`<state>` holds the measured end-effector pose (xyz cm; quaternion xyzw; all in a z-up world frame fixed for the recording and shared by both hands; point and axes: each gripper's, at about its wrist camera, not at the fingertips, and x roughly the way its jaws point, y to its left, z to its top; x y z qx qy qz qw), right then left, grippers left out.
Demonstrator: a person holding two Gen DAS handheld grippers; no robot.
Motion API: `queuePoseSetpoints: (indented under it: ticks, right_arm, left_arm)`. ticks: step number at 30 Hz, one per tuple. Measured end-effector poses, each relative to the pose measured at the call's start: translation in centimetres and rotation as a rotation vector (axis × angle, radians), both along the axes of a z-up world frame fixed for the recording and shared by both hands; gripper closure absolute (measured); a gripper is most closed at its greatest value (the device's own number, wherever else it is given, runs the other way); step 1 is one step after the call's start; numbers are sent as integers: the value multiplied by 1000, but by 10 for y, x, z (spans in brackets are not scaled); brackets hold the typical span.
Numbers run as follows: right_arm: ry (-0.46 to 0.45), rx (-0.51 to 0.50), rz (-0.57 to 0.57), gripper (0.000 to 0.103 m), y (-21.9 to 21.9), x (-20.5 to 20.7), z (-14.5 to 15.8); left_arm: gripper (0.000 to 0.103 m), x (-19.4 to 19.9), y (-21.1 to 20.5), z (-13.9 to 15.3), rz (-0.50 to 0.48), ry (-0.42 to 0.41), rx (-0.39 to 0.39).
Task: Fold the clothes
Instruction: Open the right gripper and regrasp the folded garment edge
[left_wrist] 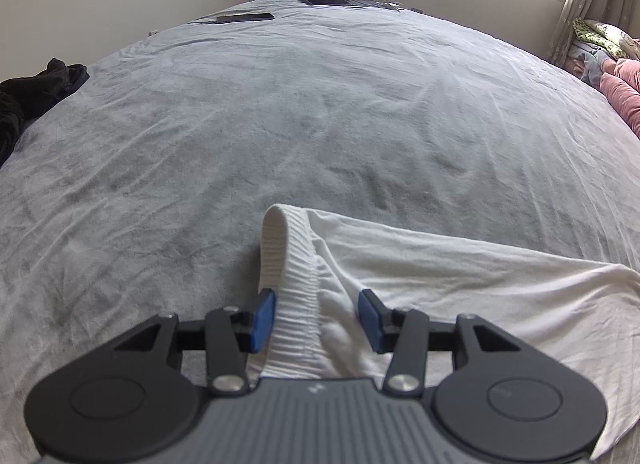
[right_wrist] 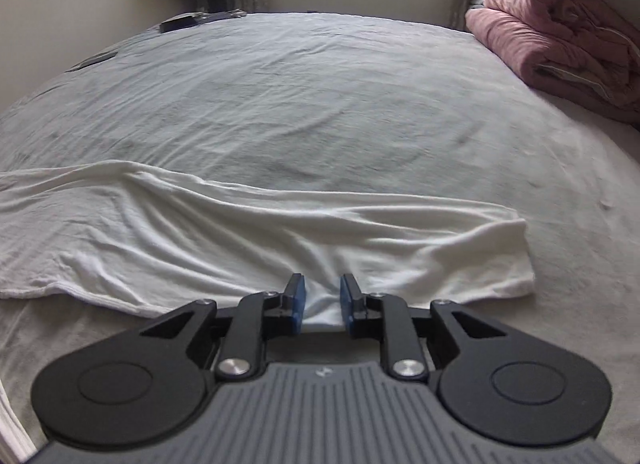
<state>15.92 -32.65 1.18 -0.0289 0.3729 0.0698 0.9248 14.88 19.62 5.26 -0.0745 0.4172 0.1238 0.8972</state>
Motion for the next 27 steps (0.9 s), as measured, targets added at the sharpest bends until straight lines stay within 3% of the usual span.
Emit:
queuePoseSetpoints:
  ticks: [3,4,8,15,19,27]
  right_arm:
    - [21,6,-81,80,-28,-4,1]
    - [25,4,-104,74,-35,-4,2]
    - [-10,-7,-156,71,-54,-4,9]
    - [-60,-14,-268,69,-72,33,21]
    - [27,112,-450,67,-105,40,4]
    - [3,399,-505,64,-119,9,-1]
  left_arm:
    - [56,0,-1,-1,-2,2,5]
    - [56,1,-1,-1,-2,2,6]
    - [55,1,-3,-1,-3,3,11]
    - [55,2,-3,-2,-5,2,15]
    - [54,4,-4,-4,-6,5,19]
    - [54,3,-5,-4,-6,2,28]
